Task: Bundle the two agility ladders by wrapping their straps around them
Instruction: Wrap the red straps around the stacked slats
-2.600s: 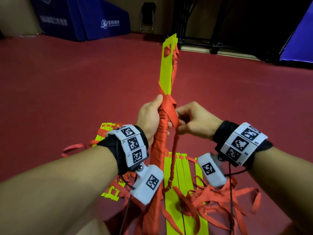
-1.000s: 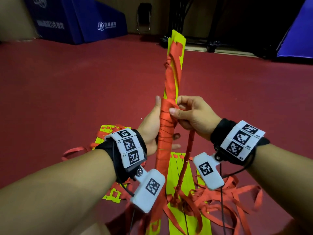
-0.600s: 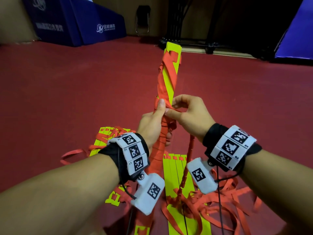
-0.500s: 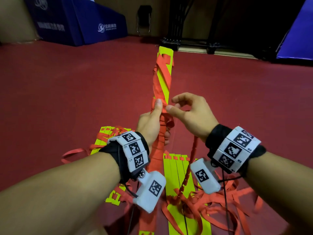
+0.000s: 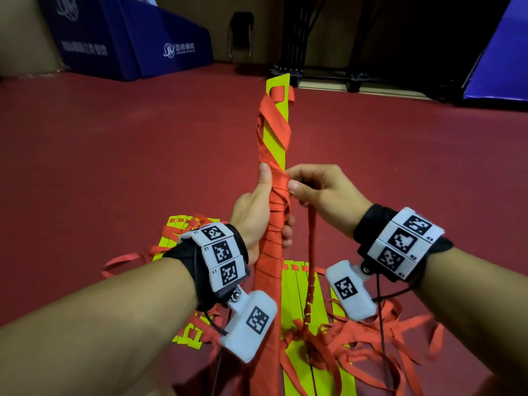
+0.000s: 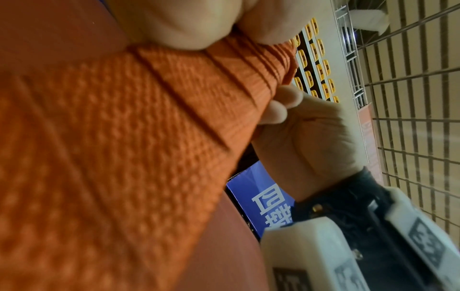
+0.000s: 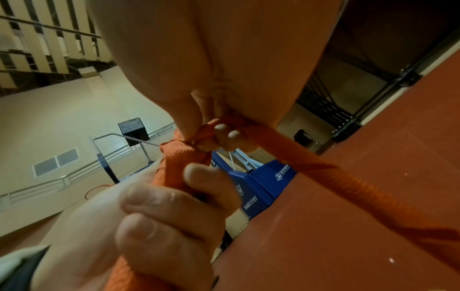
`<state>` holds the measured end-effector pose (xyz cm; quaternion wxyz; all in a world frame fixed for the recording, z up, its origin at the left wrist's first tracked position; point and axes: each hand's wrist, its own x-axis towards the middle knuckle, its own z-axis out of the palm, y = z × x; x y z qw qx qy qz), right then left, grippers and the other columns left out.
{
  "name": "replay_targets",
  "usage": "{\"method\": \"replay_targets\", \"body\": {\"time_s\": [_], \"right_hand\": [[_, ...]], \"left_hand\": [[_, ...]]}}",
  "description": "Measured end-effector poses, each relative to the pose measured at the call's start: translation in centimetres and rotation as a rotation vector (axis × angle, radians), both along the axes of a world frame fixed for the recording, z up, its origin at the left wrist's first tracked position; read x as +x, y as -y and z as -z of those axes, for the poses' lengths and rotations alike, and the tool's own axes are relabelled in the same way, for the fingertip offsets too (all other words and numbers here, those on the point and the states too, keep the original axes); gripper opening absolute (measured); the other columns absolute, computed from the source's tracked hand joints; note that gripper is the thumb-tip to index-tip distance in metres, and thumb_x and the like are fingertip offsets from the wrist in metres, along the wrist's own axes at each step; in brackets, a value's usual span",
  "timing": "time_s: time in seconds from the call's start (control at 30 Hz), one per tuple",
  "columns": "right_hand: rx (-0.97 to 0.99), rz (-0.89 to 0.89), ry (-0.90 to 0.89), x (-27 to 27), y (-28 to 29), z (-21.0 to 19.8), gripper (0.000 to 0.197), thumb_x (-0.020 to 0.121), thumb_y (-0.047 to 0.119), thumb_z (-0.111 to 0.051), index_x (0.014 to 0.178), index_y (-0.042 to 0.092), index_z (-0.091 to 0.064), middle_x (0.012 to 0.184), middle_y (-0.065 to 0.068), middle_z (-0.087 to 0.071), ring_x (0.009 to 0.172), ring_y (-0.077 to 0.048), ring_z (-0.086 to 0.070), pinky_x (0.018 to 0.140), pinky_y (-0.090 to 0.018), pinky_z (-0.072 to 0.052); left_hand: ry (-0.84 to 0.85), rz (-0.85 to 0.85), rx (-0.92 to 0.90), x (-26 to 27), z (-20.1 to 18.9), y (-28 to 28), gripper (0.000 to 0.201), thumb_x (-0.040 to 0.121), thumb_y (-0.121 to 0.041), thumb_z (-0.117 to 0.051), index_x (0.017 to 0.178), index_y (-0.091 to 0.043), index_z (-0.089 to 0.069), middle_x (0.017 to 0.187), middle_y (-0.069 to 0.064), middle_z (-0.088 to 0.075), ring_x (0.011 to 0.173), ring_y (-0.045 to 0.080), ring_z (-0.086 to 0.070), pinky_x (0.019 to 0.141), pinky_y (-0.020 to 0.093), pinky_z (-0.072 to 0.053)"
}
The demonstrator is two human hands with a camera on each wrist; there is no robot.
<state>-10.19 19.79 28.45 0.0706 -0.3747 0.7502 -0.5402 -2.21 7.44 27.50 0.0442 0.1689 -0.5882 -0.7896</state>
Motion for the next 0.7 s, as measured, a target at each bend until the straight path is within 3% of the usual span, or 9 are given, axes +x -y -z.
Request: {"method": "replay_targets", "body": {"time_s": [0.1,0.2,0.33,0.43,0.5,0.6,0.7], "right_hand": [[-0.118,-0.067,0.091,0.1,0.1,0.4,0.016,0.093,0.018,-0.058,0.102,0.01,-0.068,0.077,-0.001,-0.058,0.067,-0.01,-0.048,0.064,-0.026,-0.042],[-0.191,-0.104,0.183,0.0,0.0,0.7,0.026,0.09,0.023,-0.062,0.11,0.007,-0.064,0.088,-0.003,-0.06,0.069,-0.01,-0.052,0.064,-0.029,-0.043],[-0.275,-0.103,0.388,0.0,0.2,0.9,0.048,0.081,0.02,-0.067,0.123,0.007,-0.048,0.101,0.0,-0.062,0.076,-0.008,-0.061,0.063,-0.024,-0.048],[-0.266,-0.175,0.448,-0.1,0.1,0.7,0.05,0.082,0.017,-0.066,0.127,0.005,-0.048,0.097,-0.004,-0.061,0.074,-0.007,-0.061,0.061,-0.021,-0.045],[-0.21,-0.213,0.405,0.0,-0.1,0.5,0.042,0.087,0.019,-0.068,0.121,0.001,-0.055,0.084,-0.004,-0.06,0.066,-0.008,-0.055,0.057,-0.021,-0.038],[-0.181,-0.111,0.342,0.3,0.0,0.4,0.003,0.096,0.006,-0.06,0.099,0.007,-0.061,0.067,0.003,-0.06,0.052,-0.002,-0.051,0.047,-0.014,-0.035],[-0.142,0.083,0.228,0.2,0.5,0.5,0.016,0.096,0.004,-0.062,0.083,0.012,-0.06,0.056,0.01,-0.053,0.047,-0.002,-0.044,0.045,-0.015,-0.033]], "left_hand": [[0.004,0.058,0.009,0.0,0.0,0.0,0.073,0.089,-0.078,-0.037,0.09,-0.01,-0.063,0.06,0.008,-0.056,0.04,0.018,-0.051,0.04,0.026,-0.047],[0.005,0.17,0.028,0.0,0.2,0.3,0.074,0.084,-0.083,-0.03,0.09,-0.018,-0.062,0.058,0.005,-0.051,0.039,0.015,-0.048,0.039,0.023,-0.043],[-0.001,0.34,0.071,0.2,0.6,0.5,0.078,0.07,-0.091,-0.025,0.094,-0.024,-0.059,0.054,0.001,-0.041,0.038,0.013,-0.043,0.041,0.022,-0.04],[-0.01,0.392,0.059,0.1,1.1,0.6,0.087,0.063,-0.092,-0.025,0.106,-0.026,-0.061,0.058,0.002,-0.042,0.04,0.013,-0.043,0.041,0.023,-0.041],[-0.035,0.366,0.06,0.0,1.3,0.5,0.084,0.066,-0.091,-0.026,0.113,-0.034,-0.066,0.07,0.006,-0.052,0.044,0.013,-0.044,0.041,0.023,-0.042],[-0.046,0.308,0.133,-0.3,1.3,0.3,0.082,0.078,-0.087,-0.024,0.117,-0.034,-0.071,0.076,0.005,-0.057,0.049,0.015,-0.045,0.042,0.023,-0.041],[-0.076,0.224,0.172,-0.8,1.3,0.3,0.084,0.089,-0.081,-0.025,0.114,-0.015,-0.071,0.07,0.005,-0.057,0.055,0.019,-0.051,0.049,0.027,-0.046]]}}
